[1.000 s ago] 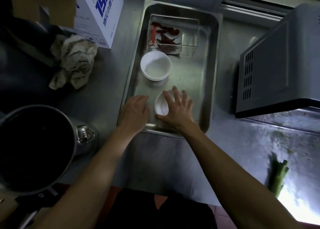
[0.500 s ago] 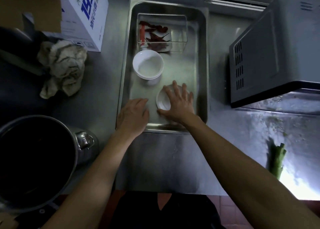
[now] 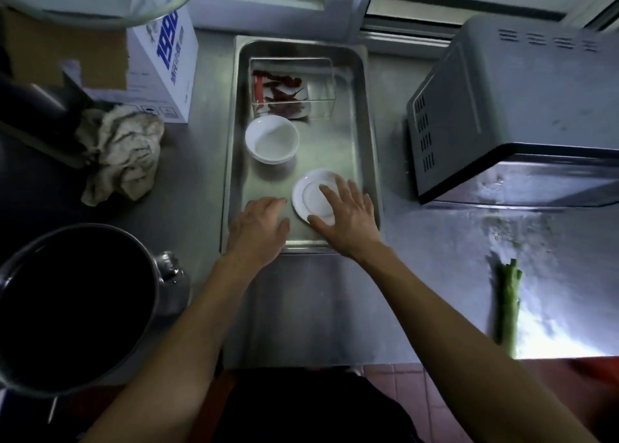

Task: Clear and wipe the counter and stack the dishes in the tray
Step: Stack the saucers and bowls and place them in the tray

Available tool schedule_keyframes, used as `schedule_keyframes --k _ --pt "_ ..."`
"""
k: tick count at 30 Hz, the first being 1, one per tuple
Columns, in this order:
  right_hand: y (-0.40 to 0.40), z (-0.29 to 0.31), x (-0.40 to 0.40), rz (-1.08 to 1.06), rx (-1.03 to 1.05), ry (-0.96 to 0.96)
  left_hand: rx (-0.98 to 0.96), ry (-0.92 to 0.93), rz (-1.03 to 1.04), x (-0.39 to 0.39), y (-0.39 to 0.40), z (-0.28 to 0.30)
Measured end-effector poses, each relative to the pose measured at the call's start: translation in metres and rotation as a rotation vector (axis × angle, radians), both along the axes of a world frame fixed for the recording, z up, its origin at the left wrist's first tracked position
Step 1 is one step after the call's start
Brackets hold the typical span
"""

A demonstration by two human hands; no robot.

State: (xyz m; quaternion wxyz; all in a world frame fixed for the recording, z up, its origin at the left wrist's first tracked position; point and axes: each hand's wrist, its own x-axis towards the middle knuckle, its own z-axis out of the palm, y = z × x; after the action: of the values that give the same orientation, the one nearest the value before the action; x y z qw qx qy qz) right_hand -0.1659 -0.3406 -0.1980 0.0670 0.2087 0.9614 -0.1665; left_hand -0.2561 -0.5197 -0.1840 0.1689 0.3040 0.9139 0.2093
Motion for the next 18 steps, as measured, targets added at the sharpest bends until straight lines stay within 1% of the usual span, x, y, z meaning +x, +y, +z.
schedule_keyframes --k 5,10,13,18 --pt "0.007 0.02 0.056 -0.057 -0.018 0.08 -0.066 0.079 -0.113 0.031 0.014 0.014" --pt "0.015 0.038 0.142 -0.157 -0.022 0.156 -0.107 0.149 -0.231 0.09 0.033 0.038" --pt "0.021 0.046 0.201 -0.245 -0.031 0.196 -0.106 0.181 -0.303 0.133 0.046 0.054" --pt "0.034 0.057 0.295 -0.372 -0.017 0.186 -0.066 0.199 -0.412 0.206 0.071 0.071"
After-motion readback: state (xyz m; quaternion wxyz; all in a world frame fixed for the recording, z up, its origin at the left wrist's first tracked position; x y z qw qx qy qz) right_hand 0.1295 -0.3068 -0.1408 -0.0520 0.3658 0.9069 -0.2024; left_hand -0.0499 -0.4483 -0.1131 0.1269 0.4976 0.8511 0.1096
